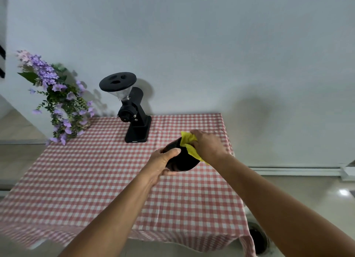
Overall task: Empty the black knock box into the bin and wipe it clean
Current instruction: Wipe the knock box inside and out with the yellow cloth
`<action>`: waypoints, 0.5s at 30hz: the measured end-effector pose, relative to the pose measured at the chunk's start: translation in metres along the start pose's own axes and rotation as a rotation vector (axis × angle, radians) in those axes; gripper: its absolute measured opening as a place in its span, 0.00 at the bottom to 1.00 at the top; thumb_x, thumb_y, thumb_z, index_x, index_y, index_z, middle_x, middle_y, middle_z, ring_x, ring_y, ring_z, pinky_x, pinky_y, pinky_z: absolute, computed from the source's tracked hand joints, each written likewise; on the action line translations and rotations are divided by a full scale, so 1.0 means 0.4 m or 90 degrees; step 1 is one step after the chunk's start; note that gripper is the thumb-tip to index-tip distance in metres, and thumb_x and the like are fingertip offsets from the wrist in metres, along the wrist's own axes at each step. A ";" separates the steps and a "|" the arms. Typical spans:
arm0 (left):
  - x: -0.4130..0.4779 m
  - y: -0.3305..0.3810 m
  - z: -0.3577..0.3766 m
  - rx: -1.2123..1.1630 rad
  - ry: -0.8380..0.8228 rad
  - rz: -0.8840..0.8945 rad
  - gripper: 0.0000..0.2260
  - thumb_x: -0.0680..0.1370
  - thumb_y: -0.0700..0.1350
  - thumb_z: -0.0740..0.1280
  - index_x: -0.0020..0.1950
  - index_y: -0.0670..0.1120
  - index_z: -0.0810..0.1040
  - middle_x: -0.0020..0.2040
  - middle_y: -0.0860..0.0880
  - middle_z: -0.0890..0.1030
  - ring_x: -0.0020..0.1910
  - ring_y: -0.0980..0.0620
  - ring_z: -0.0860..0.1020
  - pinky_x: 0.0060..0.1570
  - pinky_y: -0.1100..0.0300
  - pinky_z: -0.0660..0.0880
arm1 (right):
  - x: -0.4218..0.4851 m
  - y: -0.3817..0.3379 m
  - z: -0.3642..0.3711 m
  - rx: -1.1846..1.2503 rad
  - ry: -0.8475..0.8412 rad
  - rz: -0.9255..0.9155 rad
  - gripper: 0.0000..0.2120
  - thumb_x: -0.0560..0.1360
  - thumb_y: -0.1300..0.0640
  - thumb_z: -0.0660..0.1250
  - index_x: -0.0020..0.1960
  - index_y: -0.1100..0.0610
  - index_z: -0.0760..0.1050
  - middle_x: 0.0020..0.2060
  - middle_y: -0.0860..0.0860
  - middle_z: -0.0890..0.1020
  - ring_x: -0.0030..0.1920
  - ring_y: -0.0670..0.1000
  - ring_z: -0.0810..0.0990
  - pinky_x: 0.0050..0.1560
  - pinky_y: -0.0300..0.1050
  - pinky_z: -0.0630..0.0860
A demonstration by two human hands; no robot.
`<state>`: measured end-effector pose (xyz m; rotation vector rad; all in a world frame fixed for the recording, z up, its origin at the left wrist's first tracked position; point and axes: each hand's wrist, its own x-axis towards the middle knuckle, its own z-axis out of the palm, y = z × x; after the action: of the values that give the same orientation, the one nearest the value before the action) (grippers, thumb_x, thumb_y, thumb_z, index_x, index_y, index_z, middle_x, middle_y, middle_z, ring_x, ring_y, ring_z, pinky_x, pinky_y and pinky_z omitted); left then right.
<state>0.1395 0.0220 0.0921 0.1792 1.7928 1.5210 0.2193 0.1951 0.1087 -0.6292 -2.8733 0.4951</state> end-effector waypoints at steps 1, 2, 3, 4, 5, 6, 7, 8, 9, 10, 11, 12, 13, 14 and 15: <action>0.003 0.005 0.000 0.018 0.000 0.001 0.22 0.76 0.50 0.75 0.66 0.43 0.77 0.57 0.44 0.85 0.53 0.46 0.86 0.45 0.50 0.85 | 0.000 -0.003 0.004 -0.044 0.028 -0.061 0.22 0.80 0.55 0.61 0.74 0.52 0.65 0.65 0.54 0.78 0.57 0.61 0.81 0.50 0.54 0.79; 0.004 0.011 0.000 0.033 -0.003 -0.001 0.22 0.75 0.50 0.75 0.65 0.43 0.78 0.57 0.43 0.85 0.52 0.47 0.86 0.43 0.51 0.85 | -0.002 -0.006 0.010 -0.071 0.068 -0.142 0.23 0.78 0.56 0.64 0.73 0.55 0.67 0.66 0.54 0.78 0.54 0.61 0.83 0.46 0.54 0.81; 0.005 0.016 -0.001 0.045 -0.008 -0.004 0.21 0.75 0.50 0.76 0.64 0.44 0.79 0.56 0.43 0.86 0.50 0.47 0.86 0.42 0.52 0.85 | -0.001 -0.005 0.021 -0.088 0.106 -0.212 0.24 0.76 0.57 0.69 0.71 0.58 0.70 0.65 0.55 0.78 0.49 0.61 0.85 0.40 0.53 0.83; 0.006 0.019 -0.003 0.052 -0.012 -0.007 0.20 0.75 0.50 0.75 0.63 0.44 0.79 0.55 0.44 0.86 0.49 0.48 0.86 0.42 0.52 0.85 | 0.001 0.000 0.032 -0.093 0.124 -0.251 0.25 0.72 0.59 0.73 0.68 0.60 0.73 0.63 0.56 0.80 0.45 0.60 0.86 0.34 0.52 0.82; 0.007 0.019 -0.005 0.052 -0.015 -0.008 0.19 0.75 0.50 0.75 0.63 0.44 0.80 0.54 0.44 0.86 0.48 0.48 0.86 0.43 0.52 0.85 | 0.004 0.004 0.041 -0.093 0.148 -0.274 0.25 0.71 0.60 0.74 0.67 0.61 0.75 0.61 0.57 0.81 0.42 0.60 0.86 0.30 0.51 0.82; 0.011 0.015 -0.011 0.046 -0.015 -0.010 0.19 0.75 0.51 0.75 0.62 0.44 0.80 0.54 0.44 0.86 0.48 0.48 0.86 0.44 0.51 0.85 | 0.008 0.003 0.043 -0.063 0.141 -0.260 0.24 0.73 0.60 0.73 0.68 0.60 0.74 0.61 0.57 0.81 0.42 0.61 0.86 0.31 0.52 0.82; 0.018 0.009 -0.018 0.033 -0.013 -0.012 0.19 0.75 0.51 0.75 0.62 0.43 0.80 0.54 0.44 0.86 0.49 0.47 0.86 0.46 0.49 0.85 | 0.014 0.003 0.043 -0.020 0.125 -0.208 0.24 0.76 0.58 0.69 0.71 0.58 0.71 0.63 0.56 0.80 0.47 0.62 0.85 0.36 0.54 0.81; 0.026 0.002 -0.026 0.016 -0.008 -0.016 0.19 0.75 0.51 0.75 0.63 0.43 0.80 0.55 0.43 0.86 0.50 0.46 0.86 0.47 0.47 0.85 | 0.015 0.001 0.040 0.007 0.082 -0.126 0.24 0.79 0.55 0.64 0.74 0.55 0.66 0.65 0.55 0.78 0.53 0.62 0.83 0.44 0.55 0.80; 0.035 -0.005 -0.033 0.003 -0.002 -0.017 0.20 0.75 0.51 0.75 0.64 0.43 0.80 0.55 0.43 0.86 0.51 0.44 0.86 0.48 0.46 0.85 | 0.016 0.000 0.041 0.003 0.032 -0.046 0.23 0.81 0.52 0.59 0.76 0.51 0.63 0.66 0.54 0.77 0.58 0.61 0.80 0.50 0.54 0.77; 0.044 -0.010 -0.038 -0.004 0.002 -0.017 0.21 0.75 0.51 0.75 0.64 0.43 0.80 0.56 0.43 0.86 0.53 0.43 0.86 0.48 0.46 0.85 | 0.014 -0.004 0.039 -0.011 -0.007 0.023 0.23 0.82 0.51 0.56 0.76 0.49 0.61 0.65 0.55 0.78 0.60 0.61 0.79 0.53 0.54 0.75; 0.057 -0.015 -0.043 -0.006 -0.003 -0.016 0.21 0.75 0.51 0.74 0.65 0.43 0.79 0.57 0.42 0.86 0.54 0.43 0.85 0.48 0.46 0.85 | 0.014 -0.010 0.041 -0.020 -0.024 0.065 0.22 0.82 0.51 0.54 0.76 0.49 0.60 0.63 0.55 0.79 0.59 0.61 0.79 0.54 0.53 0.74; 0.068 -0.017 -0.046 -0.011 -0.019 -0.016 0.22 0.75 0.51 0.74 0.65 0.43 0.79 0.57 0.42 0.86 0.54 0.43 0.85 0.48 0.46 0.85 | 0.014 -0.021 0.040 -0.031 -0.032 0.085 0.22 0.82 0.51 0.54 0.75 0.48 0.60 0.62 0.56 0.79 0.58 0.61 0.79 0.52 0.53 0.74; 0.081 -0.016 -0.050 -0.012 -0.037 -0.018 0.22 0.75 0.52 0.75 0.65 0.43 0.80 0.57 0.43 0.86 0.55 0.43 0.85 0.49 0.46 0.85 | 0.017 -0.032 0.039 -0.044 -0.027 0.078 0.22 0.82 0.52 0.55 0.75 0.49 0.59 0.63 0.55 0.78 0.58 0.61 0.79 0.51 0.53 0.74; 0.093 -0.010 -0.058 -0.002 -0.062 -0.023 0.22 0.75 0.52 0.75 0.65 0.43 0.80 0.57 0.43 0.86 0.55 0.44 0.85 0.51 0.46 0.84 | 0.020 -0.045 0.041 -0.055 -0.008 0.047 0.24 0.81 0.53 0.57 0.76 0.49 0.58 0.66 0.54 0.76 0.58 0.61 0.79 0.50 0.54 0.76; 0.102 -0.001 -0.068 0.024 -0.089 -0.027 0.21 0.75 0.51 0.75 0.65 0.44 0.81 0.56 0.43 0.87 0.55 0.44 0.85 0.51 0.46 0.84 | 0.020 -0.057 0.045 -0.060 0.017 -0.016 0.26 0.80 0.54 0.60 0.76 0.50 0.59 0.69 0.53 0.74 0.59 0.61 0.79 0.49 0.55 0.78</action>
<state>0.0944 0.0231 0.0730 0.2578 1.7049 1.4107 0.1995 0.1740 0.1007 -0.6087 -2.8890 0.3470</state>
